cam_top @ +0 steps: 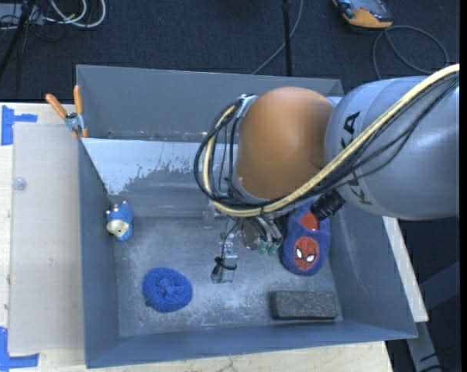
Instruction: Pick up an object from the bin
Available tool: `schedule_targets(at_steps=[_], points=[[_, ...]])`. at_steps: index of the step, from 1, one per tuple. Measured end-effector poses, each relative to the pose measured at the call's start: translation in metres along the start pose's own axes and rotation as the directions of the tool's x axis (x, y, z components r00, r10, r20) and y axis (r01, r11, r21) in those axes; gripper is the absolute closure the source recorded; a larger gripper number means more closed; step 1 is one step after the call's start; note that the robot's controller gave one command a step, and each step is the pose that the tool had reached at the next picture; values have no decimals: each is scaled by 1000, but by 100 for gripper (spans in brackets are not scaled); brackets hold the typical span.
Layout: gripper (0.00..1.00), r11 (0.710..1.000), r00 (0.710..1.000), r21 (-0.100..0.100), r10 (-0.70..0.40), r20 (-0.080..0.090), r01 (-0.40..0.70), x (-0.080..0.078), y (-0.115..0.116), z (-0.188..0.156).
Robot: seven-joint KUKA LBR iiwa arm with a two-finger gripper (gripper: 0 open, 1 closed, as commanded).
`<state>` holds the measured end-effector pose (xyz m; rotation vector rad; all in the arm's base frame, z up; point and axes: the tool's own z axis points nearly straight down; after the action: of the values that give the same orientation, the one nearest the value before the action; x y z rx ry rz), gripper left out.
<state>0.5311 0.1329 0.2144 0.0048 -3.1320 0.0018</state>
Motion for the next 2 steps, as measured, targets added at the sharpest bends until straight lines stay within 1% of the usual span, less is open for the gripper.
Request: schedule_targets(at_steps=[1,2], points=[[0,1000,1000,-1,3,8,-3,-2,-1,-4],[0,1000,1000,-1,-22,11,22,19,16,36]])
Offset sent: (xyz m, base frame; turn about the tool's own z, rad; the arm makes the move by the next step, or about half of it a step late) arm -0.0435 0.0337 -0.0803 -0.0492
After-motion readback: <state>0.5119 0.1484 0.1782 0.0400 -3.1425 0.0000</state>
